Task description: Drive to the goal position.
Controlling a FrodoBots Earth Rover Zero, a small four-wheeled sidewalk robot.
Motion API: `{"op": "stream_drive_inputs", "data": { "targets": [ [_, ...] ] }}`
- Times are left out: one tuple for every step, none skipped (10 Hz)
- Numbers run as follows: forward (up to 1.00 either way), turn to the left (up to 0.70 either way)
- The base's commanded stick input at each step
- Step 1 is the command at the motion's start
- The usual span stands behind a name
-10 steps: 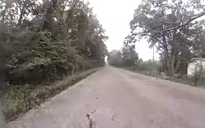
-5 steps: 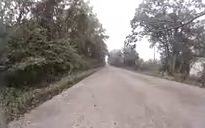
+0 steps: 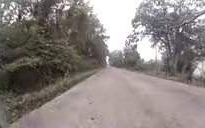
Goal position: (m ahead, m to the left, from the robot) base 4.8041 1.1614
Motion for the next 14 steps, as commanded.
{"op": "stream_drive_inputs", "data": {
  "targets": [
    [0.70, 0.00],
    [0.70, 0.00],
    [0.70, -0.11],
    [0.70, -0.21],
    [0.70, 0.00],
    [0.70, 0.00],
    [0.70, 0.00],
    [0.70, 0.00],
    [0.70, 0.00],
    [0.70, 0.00],
    [0.70, 0.00],
    [0.70, 0.00],
    [0.70, 0.00],
    [0.70, 0.00]
  ]
}}
